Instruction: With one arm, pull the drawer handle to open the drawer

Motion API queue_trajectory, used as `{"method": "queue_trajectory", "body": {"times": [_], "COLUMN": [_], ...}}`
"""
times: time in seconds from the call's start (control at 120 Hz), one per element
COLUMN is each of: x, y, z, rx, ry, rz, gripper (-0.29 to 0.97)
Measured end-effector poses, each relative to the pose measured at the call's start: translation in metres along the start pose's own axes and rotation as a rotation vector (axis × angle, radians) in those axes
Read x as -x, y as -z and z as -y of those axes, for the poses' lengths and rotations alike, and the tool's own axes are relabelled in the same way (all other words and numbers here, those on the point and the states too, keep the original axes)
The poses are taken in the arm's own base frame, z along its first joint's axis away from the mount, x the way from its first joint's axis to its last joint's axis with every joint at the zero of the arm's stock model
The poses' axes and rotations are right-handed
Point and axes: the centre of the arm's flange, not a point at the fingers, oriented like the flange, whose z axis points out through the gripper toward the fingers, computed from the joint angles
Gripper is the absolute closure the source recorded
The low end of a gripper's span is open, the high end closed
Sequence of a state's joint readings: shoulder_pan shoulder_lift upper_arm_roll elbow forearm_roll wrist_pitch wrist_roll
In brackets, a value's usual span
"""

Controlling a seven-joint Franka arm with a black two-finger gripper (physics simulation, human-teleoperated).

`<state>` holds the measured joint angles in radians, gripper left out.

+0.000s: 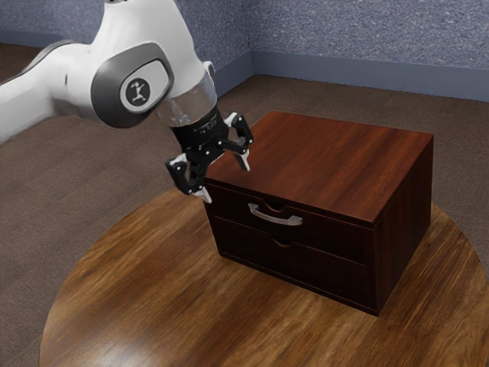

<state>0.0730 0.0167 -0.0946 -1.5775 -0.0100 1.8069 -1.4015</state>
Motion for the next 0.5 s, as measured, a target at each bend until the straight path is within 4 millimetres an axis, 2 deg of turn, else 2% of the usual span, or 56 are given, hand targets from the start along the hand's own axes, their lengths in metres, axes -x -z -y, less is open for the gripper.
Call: {"method": "queue_trajectory", "body": {"times": [0.117, 0.25, 0.5], "x": [0.015, 0.033, 0.061], "y": [0.010, 0.002, 0.009], "z": [-0.002, -0.003, 0.017], "rx": [0.041, 0.028, -0.078], "ry": [0.058, 0.112, 0.215], "rz": [-0.003, 0.006, 0.013], "gripper": [0.08, 0.10, 0.12]}}
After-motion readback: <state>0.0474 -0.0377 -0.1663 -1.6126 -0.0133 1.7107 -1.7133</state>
